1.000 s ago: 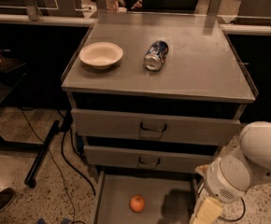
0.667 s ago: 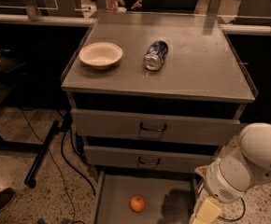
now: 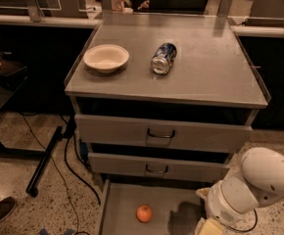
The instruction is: Pick orange from bottom drawer and place on counter
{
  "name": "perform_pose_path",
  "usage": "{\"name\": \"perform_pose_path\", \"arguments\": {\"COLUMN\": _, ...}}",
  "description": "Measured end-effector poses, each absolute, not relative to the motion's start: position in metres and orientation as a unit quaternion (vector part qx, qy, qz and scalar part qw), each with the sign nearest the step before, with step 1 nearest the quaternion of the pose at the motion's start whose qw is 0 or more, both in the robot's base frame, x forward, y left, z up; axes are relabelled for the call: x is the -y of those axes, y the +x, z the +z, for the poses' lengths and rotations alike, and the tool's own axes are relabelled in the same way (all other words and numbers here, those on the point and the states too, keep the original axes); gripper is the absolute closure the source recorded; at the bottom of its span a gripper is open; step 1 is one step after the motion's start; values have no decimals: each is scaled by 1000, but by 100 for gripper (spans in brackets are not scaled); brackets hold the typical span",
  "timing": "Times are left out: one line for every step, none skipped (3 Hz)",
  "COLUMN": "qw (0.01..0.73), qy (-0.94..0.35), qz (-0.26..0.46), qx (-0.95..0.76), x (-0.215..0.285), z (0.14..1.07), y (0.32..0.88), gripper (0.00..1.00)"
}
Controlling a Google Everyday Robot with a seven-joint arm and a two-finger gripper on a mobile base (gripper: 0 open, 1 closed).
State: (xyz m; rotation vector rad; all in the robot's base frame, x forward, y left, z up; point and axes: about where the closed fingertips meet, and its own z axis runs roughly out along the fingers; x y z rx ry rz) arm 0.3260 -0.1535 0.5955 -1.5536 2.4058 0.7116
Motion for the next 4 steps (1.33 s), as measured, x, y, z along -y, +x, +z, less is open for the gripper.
{"name": "perform_pose_path", "arguments": {"qw": 114, "qy": -505, "qz": 249, "qx": -818, "x": 146, "z": 553, "y": 336, "gripper": 0}}
{"name": "perform_pose_path", "arguments": {"qw": 117, "qy": -489, "qz": 257, "qx": -825, "x": 138, "z": 511, "y": 348, "gripper": 0}}
{"name": "perform_pose_path", "arguments": {"qw": 117, "qy": -489, "qz": 257, "qx": -825, "x": 138, "z": 511, "y": 348, "gripper": 0}}
{"name": "perform_pose_path", "arguments": {"qw": 119, "qy": -479, "qz": 282, "qx": -823, "x": 131, "z": 487, "y": 346, "gripper": 0}}
